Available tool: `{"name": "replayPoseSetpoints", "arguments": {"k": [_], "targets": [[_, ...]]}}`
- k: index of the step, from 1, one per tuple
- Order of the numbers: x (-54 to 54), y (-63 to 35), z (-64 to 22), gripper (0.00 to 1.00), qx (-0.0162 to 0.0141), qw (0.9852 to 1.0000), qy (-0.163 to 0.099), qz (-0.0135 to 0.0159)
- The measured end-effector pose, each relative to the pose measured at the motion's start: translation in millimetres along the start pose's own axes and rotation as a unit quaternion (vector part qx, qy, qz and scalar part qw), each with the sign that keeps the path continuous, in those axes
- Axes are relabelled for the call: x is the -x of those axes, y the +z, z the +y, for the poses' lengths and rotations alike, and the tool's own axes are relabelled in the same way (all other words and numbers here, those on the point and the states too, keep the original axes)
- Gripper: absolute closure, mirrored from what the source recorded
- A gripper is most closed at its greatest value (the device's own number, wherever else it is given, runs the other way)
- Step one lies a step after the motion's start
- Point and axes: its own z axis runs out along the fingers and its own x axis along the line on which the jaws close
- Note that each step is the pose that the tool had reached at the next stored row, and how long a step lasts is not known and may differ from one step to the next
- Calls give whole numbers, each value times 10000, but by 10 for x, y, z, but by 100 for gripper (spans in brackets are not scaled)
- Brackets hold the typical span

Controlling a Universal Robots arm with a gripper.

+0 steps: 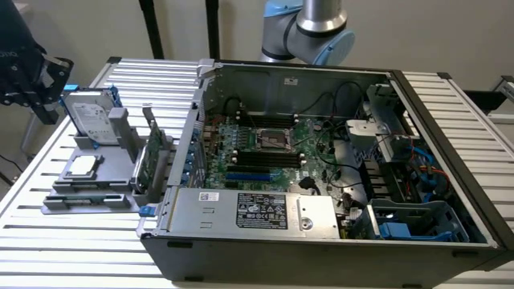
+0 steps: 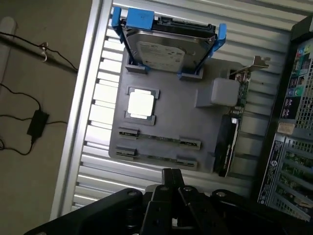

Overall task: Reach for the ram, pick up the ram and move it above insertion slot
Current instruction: 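Pick up the ram and move it above insertion slot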

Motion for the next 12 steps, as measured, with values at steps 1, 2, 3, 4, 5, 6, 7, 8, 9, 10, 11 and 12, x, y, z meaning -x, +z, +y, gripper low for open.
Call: {"name": "replayPoseSetpoints", "arguments": {"k": [1, 2, 3, 4, 5, 6, 7, 8, 9, 10, 11, 12], "targets": [[0, 1, 0, 89, 0, 10000, -90, 4], [0, 2, 0, 89, 0, 9998, -179, 7], [0, 3, 0, 89, 0, 9996, -270, 10], [0, 5, 0, 89, 0, 9994, -359, 14], [0, 6, 0, 89, 0, 9990, -449, 17], [0, 8, 0, 89, 0, 9985, -541, 21], [0, 9, 0, 89, 0, 9980, -631, 25], [0, 11, 0, 89, 0, 9974, -723, 28], [0, 13, 0, 89, 0, 9967, -813, 31], [0, 15, 0, 89, -1, 9959, -902, 35], [0, 16, -1, 89, -1, 9950, -994, 38], [0, 18, -1, 89, -1, 9941, -1082, 42]]}}
